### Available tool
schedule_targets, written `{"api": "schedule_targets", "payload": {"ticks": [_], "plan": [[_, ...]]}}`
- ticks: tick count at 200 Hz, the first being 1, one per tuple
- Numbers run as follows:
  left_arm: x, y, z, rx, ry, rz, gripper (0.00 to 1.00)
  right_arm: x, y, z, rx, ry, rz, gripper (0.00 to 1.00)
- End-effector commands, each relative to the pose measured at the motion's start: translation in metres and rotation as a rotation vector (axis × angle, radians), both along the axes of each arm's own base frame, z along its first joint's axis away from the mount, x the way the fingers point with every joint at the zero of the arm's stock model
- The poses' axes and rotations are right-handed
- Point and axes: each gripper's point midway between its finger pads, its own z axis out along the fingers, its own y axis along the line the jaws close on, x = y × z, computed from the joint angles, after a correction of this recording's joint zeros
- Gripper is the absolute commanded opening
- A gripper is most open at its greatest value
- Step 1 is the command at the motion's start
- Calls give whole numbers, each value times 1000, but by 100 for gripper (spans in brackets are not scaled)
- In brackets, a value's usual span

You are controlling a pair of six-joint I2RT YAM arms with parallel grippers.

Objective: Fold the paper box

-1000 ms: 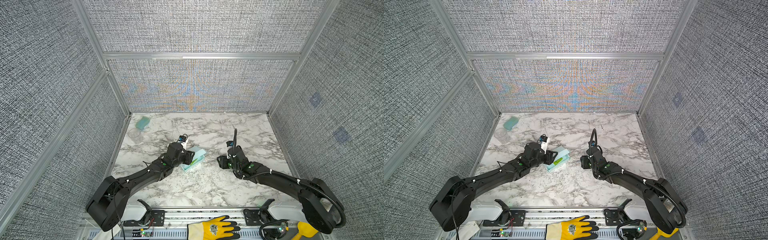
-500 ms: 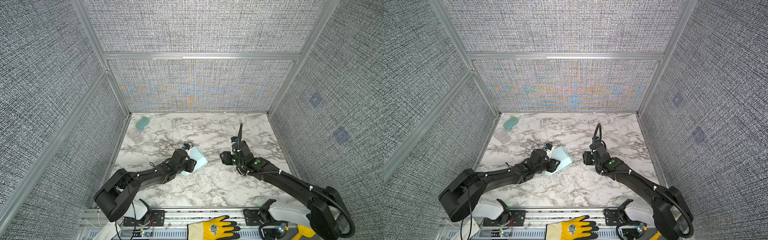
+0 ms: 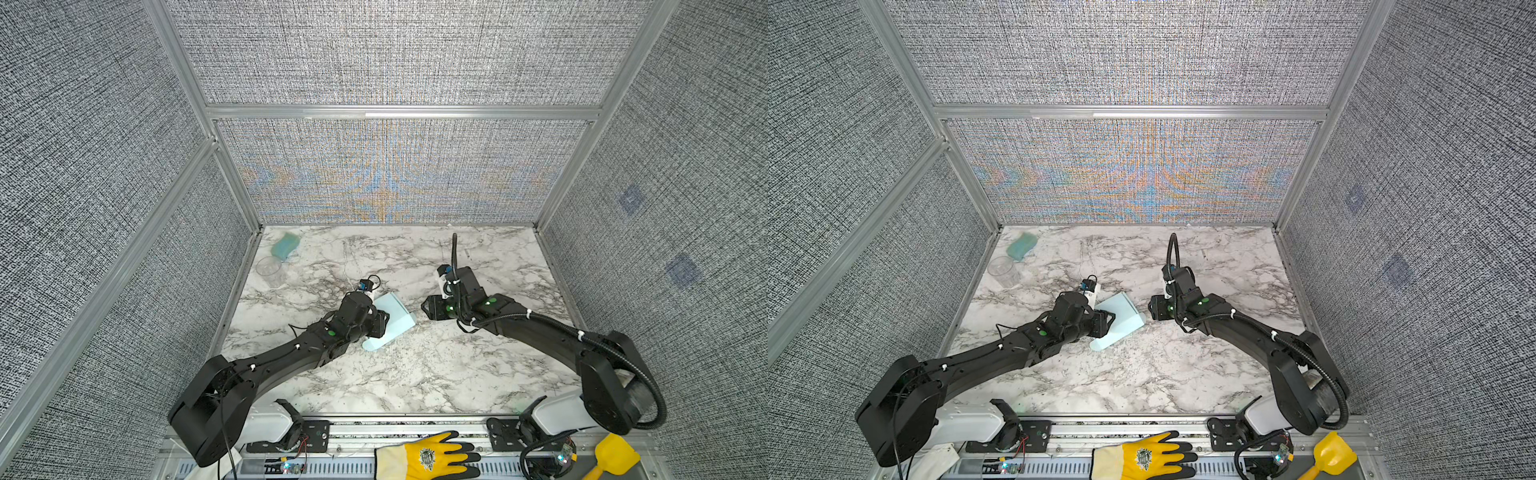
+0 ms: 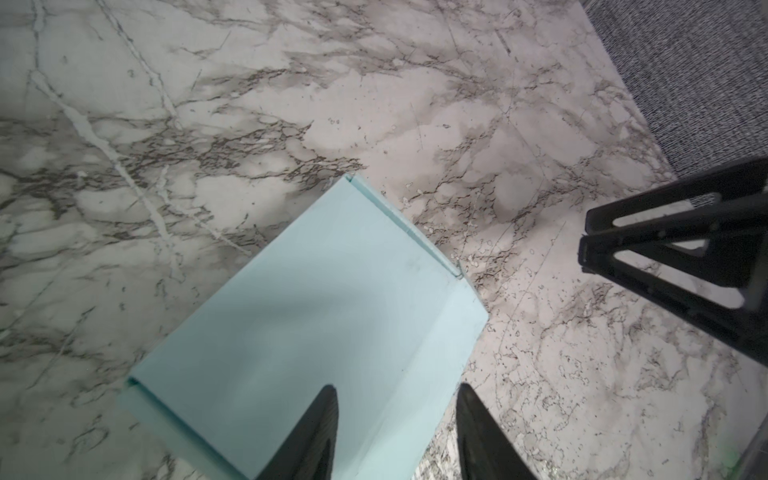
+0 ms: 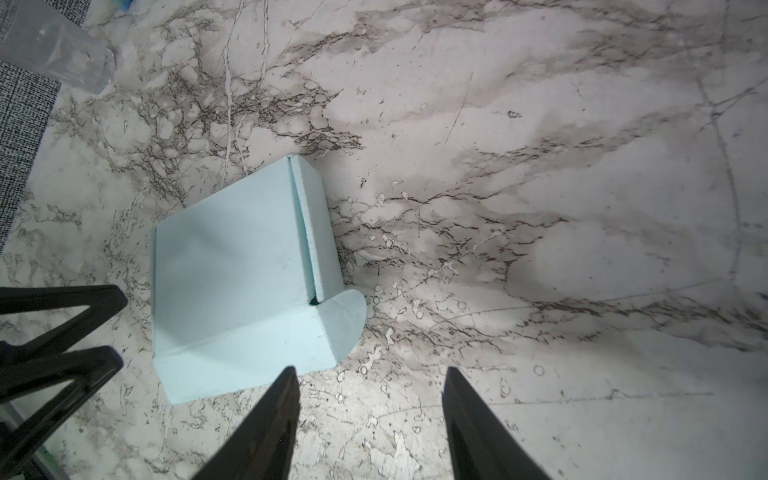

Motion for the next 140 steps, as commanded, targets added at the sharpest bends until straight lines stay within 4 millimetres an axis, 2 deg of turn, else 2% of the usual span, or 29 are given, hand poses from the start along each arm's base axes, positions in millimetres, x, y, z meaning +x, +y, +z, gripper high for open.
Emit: {"api": "schedule_targets", "payload": {"ticks": [1, 5, 8, 26, 36, 44, 53, 55, 58, 61, 75, 97, 119, 140], "plan": [[1, 14, -6, 75, 44, 60, 49, 0, 5, -5, 13, 19, 35, 58], [1, 14, -5, 81, 50, 65, 49, 0, 4, -7, 8, 25, 30, 58], [1, 15, -4, 83, 53, 72, 49, 7, 7, 2, 21, 6, 27, 58], [6, 19, 8, 66, 70, 142, 50, 15, 1, 4, 26, 20, -11, 57], [9, 20, 16, 48, 72, 180, 56, 21, -2, 6, 32, 25, -36, 57], [10, 21, 24, 25, 81, 214, 63, 24, -3, 9, 38, 21, -48, 58], [11, 19, 36, -15, 92, 243, 77, 29, -4, 12, 45, 13, -67, 58], [11, 19, 38, -25, 94, 246, 81, 30, -4, 13, 48, 10, -69, 58], [11, 17, 42, -45, 97, 248, 96, 32, -4, 14, 51, 8, -75, 58], [11, 15, 48, -67, 97, 252, 99, 33, -5, 14, 52, 6, -81, 58], [10, 13, 68, -162, 106, 288, 99, 39, -4, 16, 66, -1, -106, 59], [7, 6, 94, -269, 60, 247, 99, 48, 1, 14, 92, -20, -116, 61], [4, 16, 110, -291, 78, 305, 99, 58, 2, 15, 98, -38, -145, 61], [-1, 28, 115, -263, 134, 381, 99, 66, 4, 17, 115, -68, -157, 62]]}}
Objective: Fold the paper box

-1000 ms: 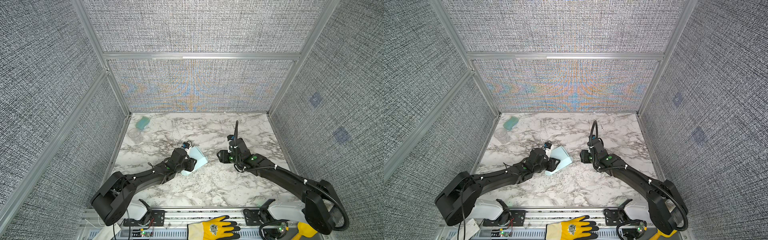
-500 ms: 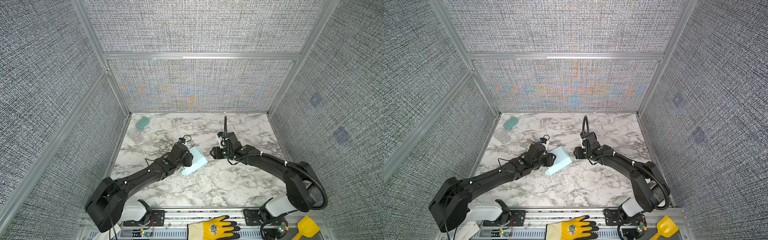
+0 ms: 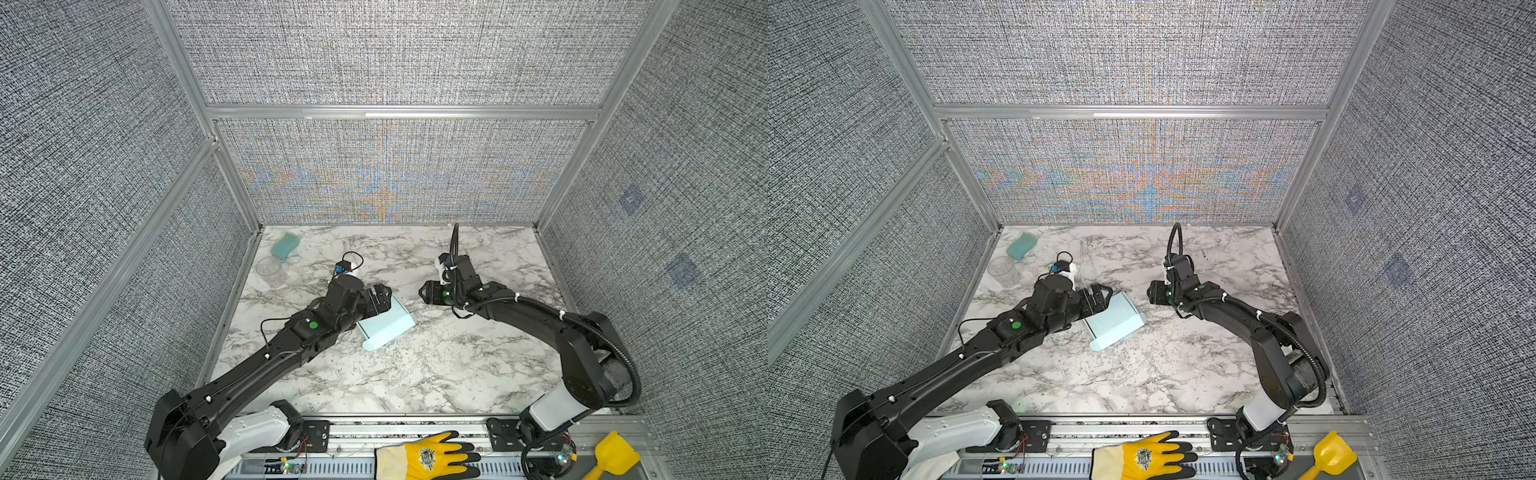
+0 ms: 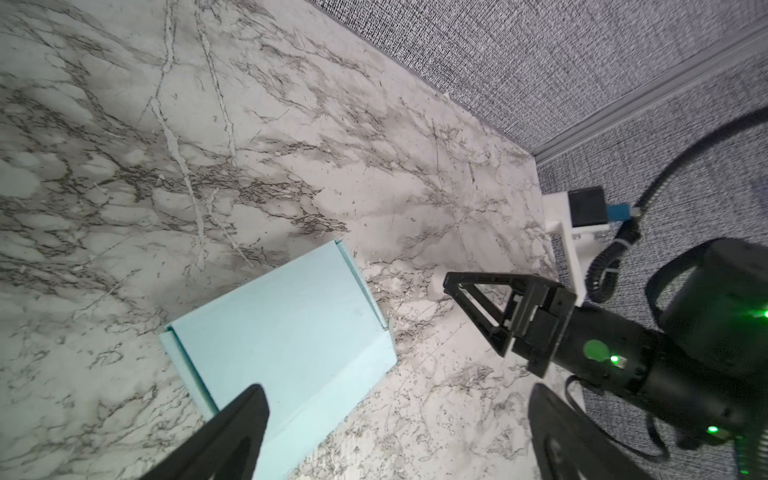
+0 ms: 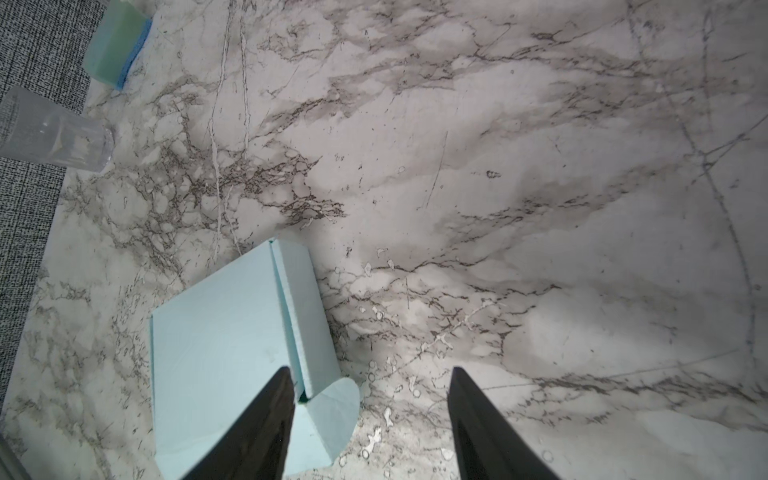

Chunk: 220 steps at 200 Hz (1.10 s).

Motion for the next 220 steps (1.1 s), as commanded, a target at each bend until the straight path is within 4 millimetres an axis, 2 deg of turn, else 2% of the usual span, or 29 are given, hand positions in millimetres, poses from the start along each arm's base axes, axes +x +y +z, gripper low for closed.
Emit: {"api": "schedule_targets", "payload": {"ticks": [1, 29, 63, 108, 149, 165, 182, 201, 220], "plan": [[-6, 15, 1, 5, 93, 91, 99, 16, 3, 12, 36, -62, -42, 62], [-10, 19, 10, -41, 115, 127, 99, 21, 3, 5, 21, -64, -47, 62], [-9, 25, 9, -48, 158, 192, 99, 26, -8, -5, -36, -58, -75, 62], [0, 6, -7, -75, 253, 142, 99, 30, -28, 4, -95, -80, -112, 62], [8, 9, -6, -163, 232, 132, 99, 35, -38, 20, -118, -130, -142, 62], [11, 15, -3, -161, 225, 144, 99, 37, -38, 22, -110, -131, -147, 62], [11, 29, -3, -151, 213, 189, 99, 37, -36, 23, -102, -128, -140, 62], [13, 34, -1, -183, 167, 186, 99, 35, -36, 21, -95, -135, -135, 62], [14, 47, -12, -139, 163, 203, 99, 31, -36, 20, -89, -143, -120, 62]]}}
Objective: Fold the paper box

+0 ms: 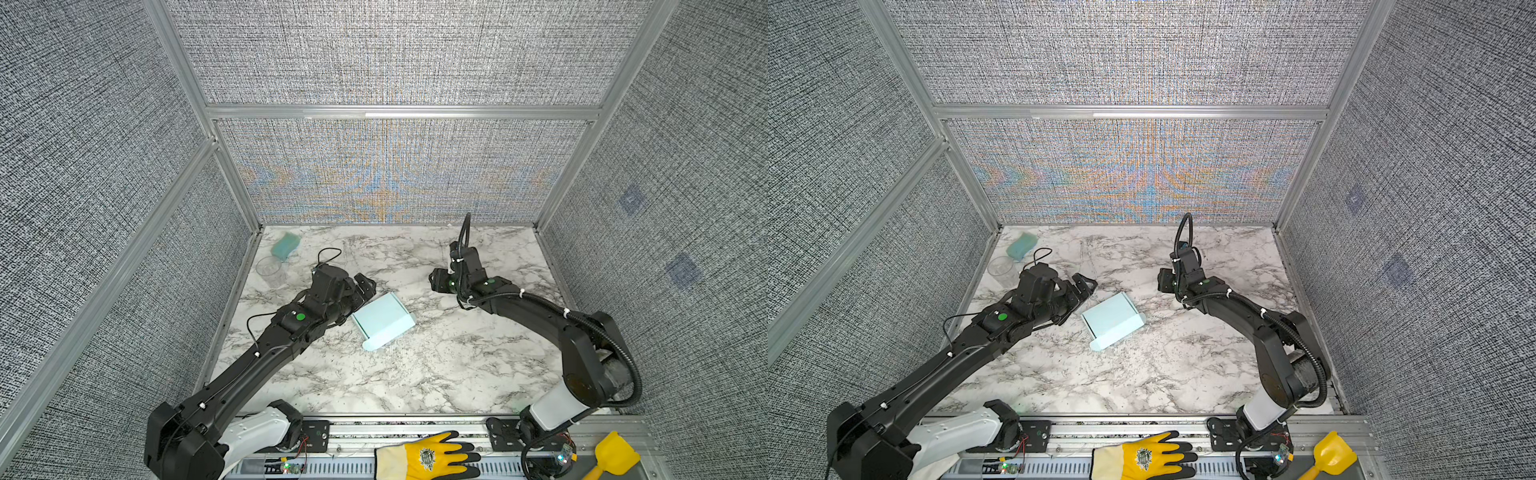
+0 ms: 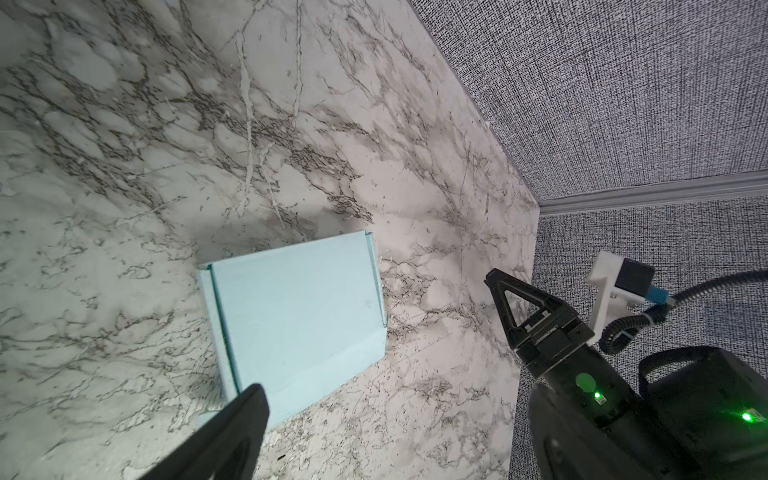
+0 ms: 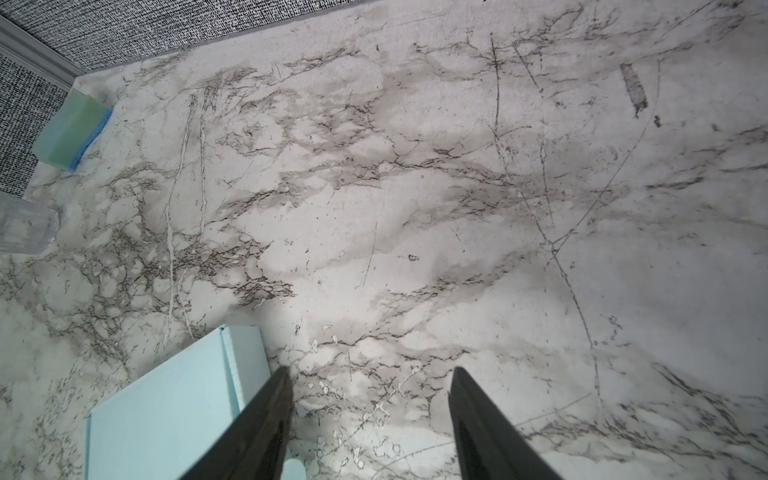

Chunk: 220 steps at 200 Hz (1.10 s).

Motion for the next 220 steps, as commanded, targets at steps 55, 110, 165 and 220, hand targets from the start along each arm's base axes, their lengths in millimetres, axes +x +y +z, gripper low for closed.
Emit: {"api": "schedule_targets", "payload": {"ticks": [55, 110, 165, 220], "plan": [[7, 18, -27, 72, -93, -73, 97, -10, 25, 3, 49, 3, 148, 62], [-8, 3, -70, 65, 30, -175, 94, -46, 53, -10, 65, 98, 300, 62], [-22, -9, -118, 120, 122, -205, 91, -70, 78, -30, 94, 186, 362, 62], [-4, -12, -137, 151, 139, -187, 91, -71, 82, -34, 99, 200, 349, 62]]}}
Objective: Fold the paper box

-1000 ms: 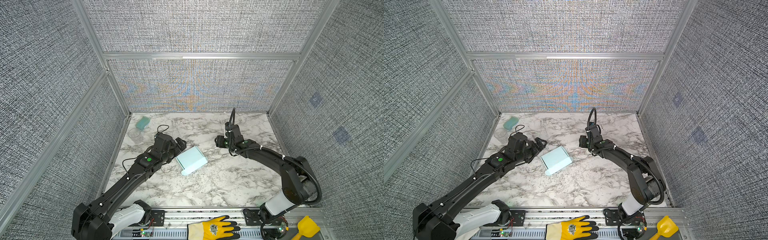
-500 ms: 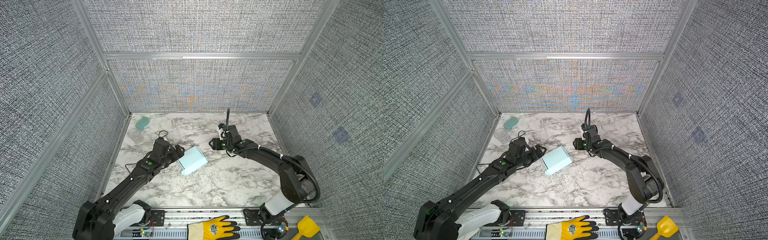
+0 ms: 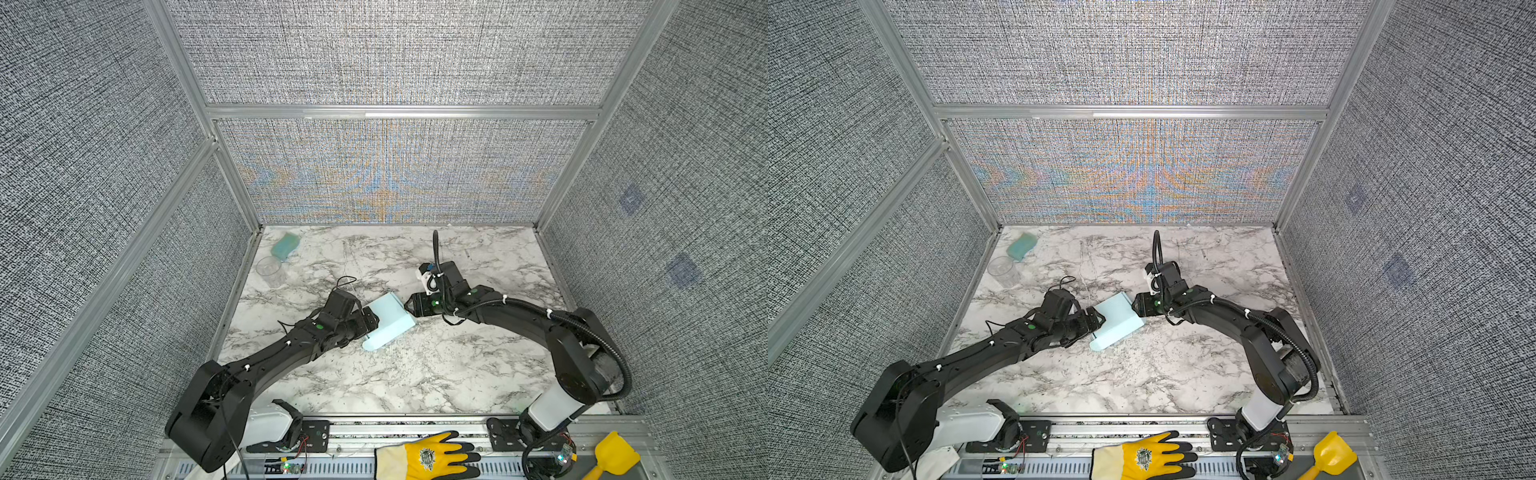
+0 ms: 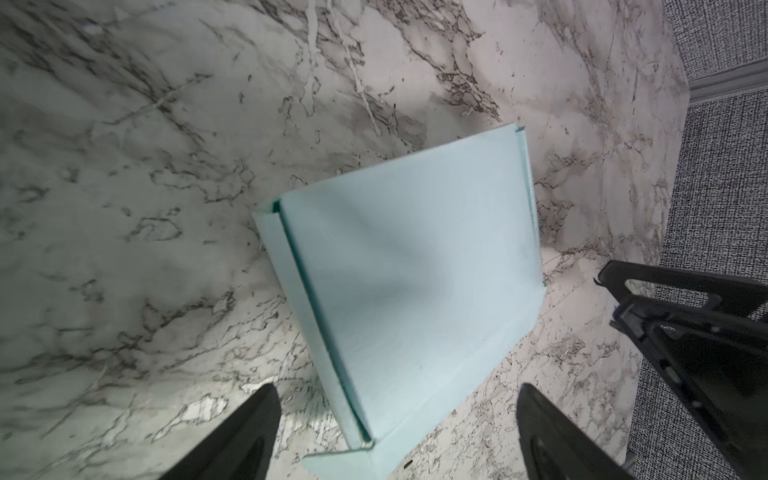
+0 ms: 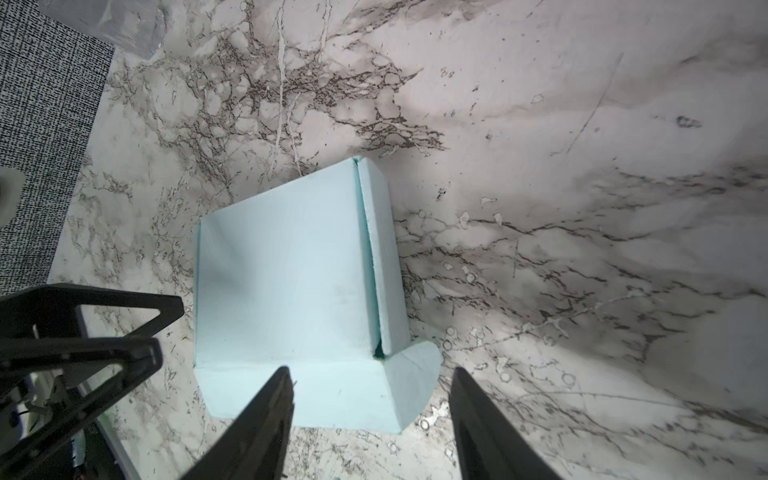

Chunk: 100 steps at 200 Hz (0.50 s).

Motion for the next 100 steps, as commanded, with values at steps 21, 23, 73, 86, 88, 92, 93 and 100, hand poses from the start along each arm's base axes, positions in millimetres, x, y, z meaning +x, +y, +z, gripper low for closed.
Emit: {"api": "schedule_targets", "payload": {"ticks": [21, 23, 73, 86, 88, 92, 93, 100], "plan": [[34, -5, -3, 52, -4, -1, 91, 0, -3, 2, -3, -2, -30, 62], [36, -6, -3, 55, -4, -5, 91, 0, -4, 1, -4, -1, -32, 62], [93, -25, 9, 68, -61, -52, 91, -5, -12, -1, 9, -11, -56, 62], [100, -32, 9, 63, -50, -75, 91, -5, -15, -1, 7, -11, -61, 62], [100, -33, 9, 62, -48, -78, 91, -5, -15, 0, 6, -12, -62, 62], [100, -33, 9, 60, -45, -78, 91, -6, -16, 0, 8, -10, -64, 62], [100, -33, 9, 61, -45, -79, 91, -6, -15, 0, 8, -9, -64, 62], [98, -33, 10, 61, -44, -83, 90, -6, -16, 1, 10, -8, -67, 62]]}}
